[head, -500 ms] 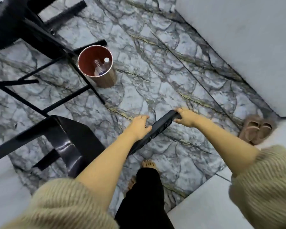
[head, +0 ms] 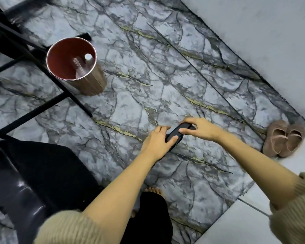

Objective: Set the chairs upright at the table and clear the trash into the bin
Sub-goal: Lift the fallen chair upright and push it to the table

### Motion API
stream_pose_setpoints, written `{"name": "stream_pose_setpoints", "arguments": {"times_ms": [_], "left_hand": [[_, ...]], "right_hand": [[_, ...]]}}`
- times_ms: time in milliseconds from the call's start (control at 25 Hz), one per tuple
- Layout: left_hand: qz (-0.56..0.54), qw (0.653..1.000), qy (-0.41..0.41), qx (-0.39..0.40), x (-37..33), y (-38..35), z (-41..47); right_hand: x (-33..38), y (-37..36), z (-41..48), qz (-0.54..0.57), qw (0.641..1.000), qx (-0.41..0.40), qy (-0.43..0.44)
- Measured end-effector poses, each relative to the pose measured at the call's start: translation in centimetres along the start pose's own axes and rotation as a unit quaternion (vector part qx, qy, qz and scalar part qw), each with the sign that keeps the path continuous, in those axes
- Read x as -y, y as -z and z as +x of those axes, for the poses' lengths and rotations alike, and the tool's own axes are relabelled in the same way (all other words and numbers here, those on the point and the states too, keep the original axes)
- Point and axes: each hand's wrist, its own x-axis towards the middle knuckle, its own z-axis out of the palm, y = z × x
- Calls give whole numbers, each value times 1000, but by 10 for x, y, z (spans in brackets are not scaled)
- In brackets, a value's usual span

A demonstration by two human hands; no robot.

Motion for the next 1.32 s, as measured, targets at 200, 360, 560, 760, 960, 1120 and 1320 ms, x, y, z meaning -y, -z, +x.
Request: {"name": "stream_pose_setpoints", "arguments": {"times_ms": [200, 360, 560, 760, 960, 1120, 1320], "left_hand": [[-16, 998, 23, -58, -8, -22, -2], [-34, 996, 15, -85, -11, -23, -9], [-62, 994, -26, -91, -16, -16, -58], [-122, 978, -79, -148, -41, 27, -145], [-157, 942, -180, -236, -95, 77, -244], [-168, 909, -232, -302, -131, 115, -324], [-198, 883, -208, -371, -125, 133, -442]], "right_hand": [[-12, -25, 2, 156, 984, -84, -20], [-16, -42, -4, 236, 959, -155, -30], [8, -49, -48, 251, 949, -187, -25], [87, -15, -121, 230, 948, -216, 47], [185, 41, -229, 174, 941, -266, 114], [263, 68, -310, 98, 933, -305, 165], [348, 34, -389, -35, 905, -332, 264]]}}
